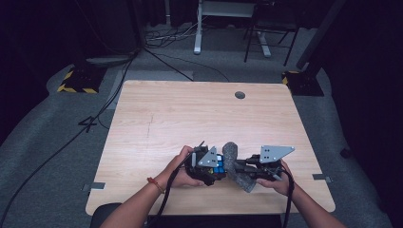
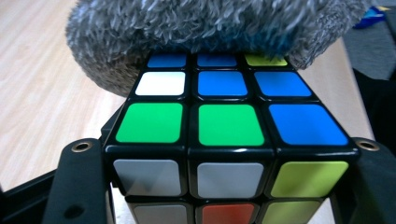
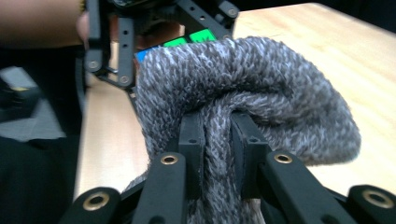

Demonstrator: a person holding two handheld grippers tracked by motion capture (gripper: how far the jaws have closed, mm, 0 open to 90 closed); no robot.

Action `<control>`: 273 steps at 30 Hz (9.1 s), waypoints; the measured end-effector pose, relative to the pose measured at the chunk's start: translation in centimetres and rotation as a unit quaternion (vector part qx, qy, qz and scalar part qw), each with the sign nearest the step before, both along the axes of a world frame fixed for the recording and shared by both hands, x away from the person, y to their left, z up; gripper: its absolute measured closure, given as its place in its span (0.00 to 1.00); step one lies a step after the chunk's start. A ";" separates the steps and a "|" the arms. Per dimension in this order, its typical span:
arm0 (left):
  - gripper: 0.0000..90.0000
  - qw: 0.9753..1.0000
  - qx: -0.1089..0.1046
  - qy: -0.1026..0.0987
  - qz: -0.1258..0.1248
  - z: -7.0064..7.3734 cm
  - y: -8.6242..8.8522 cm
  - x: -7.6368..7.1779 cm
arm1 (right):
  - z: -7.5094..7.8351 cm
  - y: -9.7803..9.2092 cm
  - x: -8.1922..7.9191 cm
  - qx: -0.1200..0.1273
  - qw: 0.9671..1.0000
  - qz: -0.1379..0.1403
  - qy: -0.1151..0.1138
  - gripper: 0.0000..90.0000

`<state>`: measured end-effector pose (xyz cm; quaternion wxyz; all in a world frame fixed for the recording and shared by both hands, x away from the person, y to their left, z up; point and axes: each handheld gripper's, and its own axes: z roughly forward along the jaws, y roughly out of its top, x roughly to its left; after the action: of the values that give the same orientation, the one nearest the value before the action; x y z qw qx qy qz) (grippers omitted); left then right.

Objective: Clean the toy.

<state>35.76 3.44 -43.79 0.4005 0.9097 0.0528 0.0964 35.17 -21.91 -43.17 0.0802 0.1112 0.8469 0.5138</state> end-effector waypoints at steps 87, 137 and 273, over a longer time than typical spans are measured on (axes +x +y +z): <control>0.37 0.999 -0.031 0.002 -0.011 0.5 0.3 -0.2 | -1.0 0.2 0.7 -0.038 0.998 -0.014 0.038 0.85; 0.37 0.996 -0.083 0.003 -0.039 1.7 0.6 -0.8 | -1.1 0.6 0.5 -0.028 0.999 -0.010 0.039 0.85; 0.37 0.997 0.028 0.060 0.031 -4.5 1.9 3.1 | -4.2 -3.9 5.1 -0.146 0.983 -0.102 0.057 0.83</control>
<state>38.89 5.33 -48.33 0.3681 0.9226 0.1020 0.0551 40.25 -25.84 -47.36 0.0992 0.2127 0.9001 0.3671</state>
